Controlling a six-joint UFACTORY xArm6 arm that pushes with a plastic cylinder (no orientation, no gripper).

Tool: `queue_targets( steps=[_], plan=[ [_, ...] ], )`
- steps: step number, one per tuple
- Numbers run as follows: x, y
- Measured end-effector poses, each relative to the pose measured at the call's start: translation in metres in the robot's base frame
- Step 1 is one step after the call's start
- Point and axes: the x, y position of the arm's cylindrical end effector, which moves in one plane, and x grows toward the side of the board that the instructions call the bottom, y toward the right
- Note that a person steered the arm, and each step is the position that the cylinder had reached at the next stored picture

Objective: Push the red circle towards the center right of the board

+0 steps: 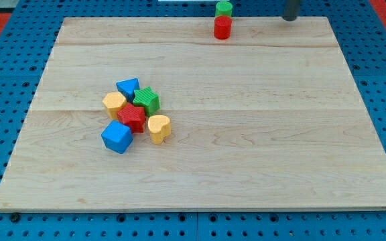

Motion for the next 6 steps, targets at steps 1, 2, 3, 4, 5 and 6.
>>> queue_targets(
  steps=[1, 2, 3, 4, 5, 6],
  plan=[
    [0.011, -0.094],
    [0.008, -0.18],
    [0.058, -0.189],
    [0.154, -0.159],
    [0.096, -0.131],
    [0.023, -0.177]
  ],
)
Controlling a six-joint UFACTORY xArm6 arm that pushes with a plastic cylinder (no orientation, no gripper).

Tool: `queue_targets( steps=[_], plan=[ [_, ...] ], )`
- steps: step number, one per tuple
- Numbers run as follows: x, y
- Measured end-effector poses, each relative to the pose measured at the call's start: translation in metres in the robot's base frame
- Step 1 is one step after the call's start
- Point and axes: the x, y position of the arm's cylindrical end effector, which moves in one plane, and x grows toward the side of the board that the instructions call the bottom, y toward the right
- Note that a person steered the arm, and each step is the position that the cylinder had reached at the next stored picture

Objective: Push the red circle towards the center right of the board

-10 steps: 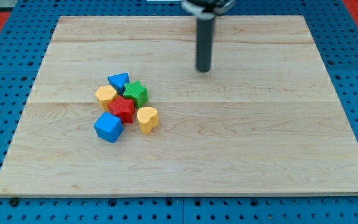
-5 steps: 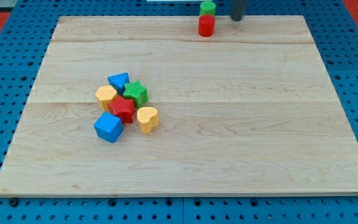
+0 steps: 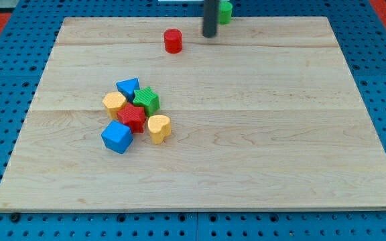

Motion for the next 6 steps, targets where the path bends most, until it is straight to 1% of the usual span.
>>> queue_targets(
  steps=[1, 2, 3, 4, 5, 6],
  plan=[
    [0.0, -0.072],
    [0.084, -0.032],
    [0.1, 0.052],
    [0.074, 0.023],
    [0.091, 0.1],
    [0.139, 0.082]
  ],
)
